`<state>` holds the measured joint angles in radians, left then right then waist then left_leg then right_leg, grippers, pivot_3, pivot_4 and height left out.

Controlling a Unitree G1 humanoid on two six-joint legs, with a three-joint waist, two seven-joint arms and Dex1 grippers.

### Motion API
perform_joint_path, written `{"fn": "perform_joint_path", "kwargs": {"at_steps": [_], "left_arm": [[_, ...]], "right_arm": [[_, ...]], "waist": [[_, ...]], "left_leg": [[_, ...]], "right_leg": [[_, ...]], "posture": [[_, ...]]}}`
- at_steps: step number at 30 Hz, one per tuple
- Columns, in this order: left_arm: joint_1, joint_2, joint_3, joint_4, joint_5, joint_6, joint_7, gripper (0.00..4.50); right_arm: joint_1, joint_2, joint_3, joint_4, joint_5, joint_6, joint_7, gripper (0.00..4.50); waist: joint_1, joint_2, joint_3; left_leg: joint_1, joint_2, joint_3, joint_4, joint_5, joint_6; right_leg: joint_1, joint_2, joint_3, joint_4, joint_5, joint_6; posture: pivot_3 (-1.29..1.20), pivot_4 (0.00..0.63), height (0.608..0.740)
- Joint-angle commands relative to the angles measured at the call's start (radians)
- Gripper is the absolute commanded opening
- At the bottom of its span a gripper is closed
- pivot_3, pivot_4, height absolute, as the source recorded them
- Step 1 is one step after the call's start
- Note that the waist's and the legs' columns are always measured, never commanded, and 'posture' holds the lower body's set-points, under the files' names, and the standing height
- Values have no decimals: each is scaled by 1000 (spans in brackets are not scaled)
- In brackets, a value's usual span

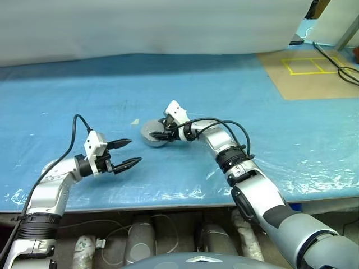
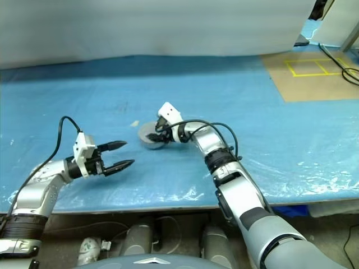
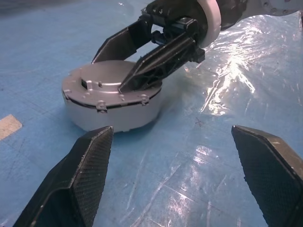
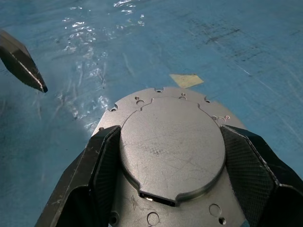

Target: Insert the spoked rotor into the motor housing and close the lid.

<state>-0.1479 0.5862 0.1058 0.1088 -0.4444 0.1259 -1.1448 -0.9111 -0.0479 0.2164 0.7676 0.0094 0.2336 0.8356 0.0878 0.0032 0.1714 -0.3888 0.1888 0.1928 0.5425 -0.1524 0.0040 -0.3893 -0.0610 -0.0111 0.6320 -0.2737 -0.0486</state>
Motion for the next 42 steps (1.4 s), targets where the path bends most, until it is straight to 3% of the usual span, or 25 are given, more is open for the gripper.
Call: {"fn": "perform_joint_path", "kwargs": {"at_steps": [1,6,21,28,42], "left_arm": [[-21,2,2,-6,-2,-19,-9,4239],[-25,1,2,-2,0,-21,-11,4239],[-17,7,9,2,-1,-27,-16,4239],[-27,4,6,16,2,-33,-19,4239],[-36,0,4,37,6,-46,-21,4239]], "right_arm": [[15,-18,-4,-60,23,33,47,2956],[42,-27,32,-86,-5,28,60,2956],[16,1,-28,-202,104,134,100,2956],[-27,42,-9,-141,48,96,1,2956],[-70,83,53,-67,-15,23,-22,2956]], "waist": [[-2,0,0],[-17,-1,-1],[-19,-2,0],[-20,-3,0],[-21,-3,1]], "left_leg": [[-3,1,0,1,1,-1],[-18,1,0,5,0,-2],[-17,3,0,6,0,-3],[-17,3,0,6,0,-3],[-17,4,0,9,0,-3]], "right_leg": [[-3,1,0,0,0,0],[-14,2,-1,1,4,5],[-13,3,-2,2,3,4],[-14,3,-2,3,3,4],[-14,3,-2,7,3,4]], "posture": [[0,150,740],[0,150,740],[0,150,740],[0,150,740],[0,150,740]]}}
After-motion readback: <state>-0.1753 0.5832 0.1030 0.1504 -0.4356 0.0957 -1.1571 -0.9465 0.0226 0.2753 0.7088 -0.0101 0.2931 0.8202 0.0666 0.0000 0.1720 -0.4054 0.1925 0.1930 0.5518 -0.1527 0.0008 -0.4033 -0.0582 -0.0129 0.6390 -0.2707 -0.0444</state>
